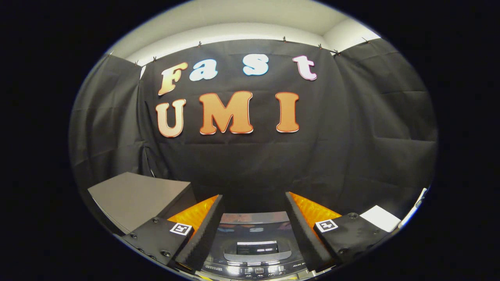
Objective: Put the clothes into the washing machine and then close the washing machine lid.
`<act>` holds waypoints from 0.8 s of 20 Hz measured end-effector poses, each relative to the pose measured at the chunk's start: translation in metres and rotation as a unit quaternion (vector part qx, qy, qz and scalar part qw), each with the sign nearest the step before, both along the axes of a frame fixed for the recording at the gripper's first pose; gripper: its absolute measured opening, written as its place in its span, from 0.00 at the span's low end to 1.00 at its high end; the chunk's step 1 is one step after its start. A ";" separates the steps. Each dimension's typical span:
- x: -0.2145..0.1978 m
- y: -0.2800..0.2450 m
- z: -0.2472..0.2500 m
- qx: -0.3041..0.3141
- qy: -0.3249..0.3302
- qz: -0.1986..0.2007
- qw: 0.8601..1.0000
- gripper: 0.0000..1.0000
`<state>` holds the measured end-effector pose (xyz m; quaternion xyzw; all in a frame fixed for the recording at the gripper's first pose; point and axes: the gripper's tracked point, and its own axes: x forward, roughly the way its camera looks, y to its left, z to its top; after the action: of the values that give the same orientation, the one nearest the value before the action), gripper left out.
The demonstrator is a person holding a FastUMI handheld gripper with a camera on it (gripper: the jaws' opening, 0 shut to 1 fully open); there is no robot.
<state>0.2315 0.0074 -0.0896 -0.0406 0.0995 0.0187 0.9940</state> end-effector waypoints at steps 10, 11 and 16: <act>-0.033 -0.033 0.047 0.005 -0.035 0.058 0.998 0.99; -0.038 -0.036 0.050 0.010 -0.035 0.062 0.997 0.99; -0.045 -0.047 0.062 0.033 -0.041 0.072 0.996 0.99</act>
<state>0.1864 -0.0400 -0.0272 -0.0154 0.0545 0.0920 0.9941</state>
